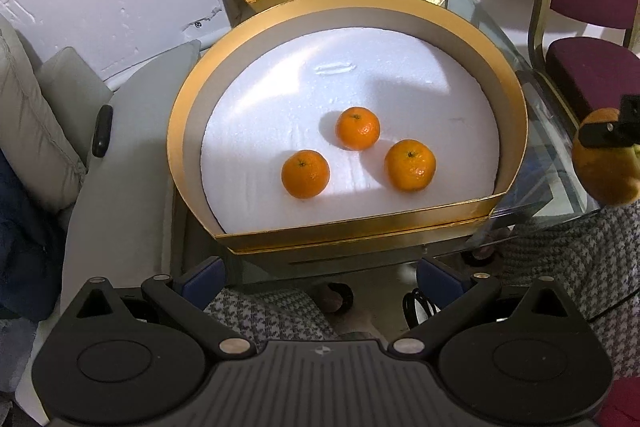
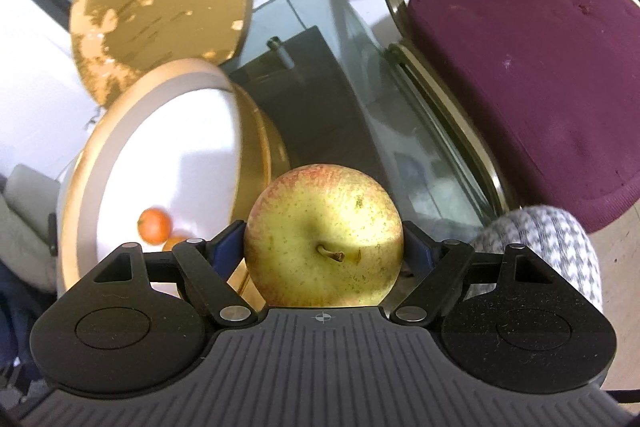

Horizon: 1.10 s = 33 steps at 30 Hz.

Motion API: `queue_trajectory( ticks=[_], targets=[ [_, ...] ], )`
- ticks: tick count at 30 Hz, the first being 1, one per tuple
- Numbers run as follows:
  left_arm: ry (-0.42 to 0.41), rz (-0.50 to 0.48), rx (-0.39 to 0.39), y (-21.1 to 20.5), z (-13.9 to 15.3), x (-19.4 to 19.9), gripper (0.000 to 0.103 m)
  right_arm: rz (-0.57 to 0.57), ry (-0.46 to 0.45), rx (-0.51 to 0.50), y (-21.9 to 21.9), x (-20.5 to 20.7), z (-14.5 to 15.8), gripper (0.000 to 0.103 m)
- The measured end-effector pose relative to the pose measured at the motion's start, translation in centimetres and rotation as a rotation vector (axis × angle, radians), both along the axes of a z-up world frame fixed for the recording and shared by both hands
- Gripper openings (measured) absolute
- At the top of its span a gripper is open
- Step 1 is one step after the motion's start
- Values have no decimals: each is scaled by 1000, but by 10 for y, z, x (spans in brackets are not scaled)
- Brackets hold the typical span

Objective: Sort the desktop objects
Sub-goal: 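Carry the apple over the foam in the gold box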

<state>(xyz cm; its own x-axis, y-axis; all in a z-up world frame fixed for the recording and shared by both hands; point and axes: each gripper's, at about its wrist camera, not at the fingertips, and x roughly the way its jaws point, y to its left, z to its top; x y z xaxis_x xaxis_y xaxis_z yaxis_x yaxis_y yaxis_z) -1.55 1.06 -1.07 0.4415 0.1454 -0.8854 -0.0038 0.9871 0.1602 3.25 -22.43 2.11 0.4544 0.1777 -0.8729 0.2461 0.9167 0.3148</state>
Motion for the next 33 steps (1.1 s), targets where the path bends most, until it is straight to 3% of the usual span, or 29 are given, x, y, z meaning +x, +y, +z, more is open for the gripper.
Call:
queue_trajectory(
  ticks=[7,17,33],
  targets=[
    [-33,16,-26,8,5,-6,102,61,-57,-22,20,-15,30,82],
    [-53,112,-65,43,7,-9,102,192,-123,-69,73,-11,59,82],
    [-30,235,-77,87,-4,-1,102,371,-107,-106,147,20,47,82]
  ],
)
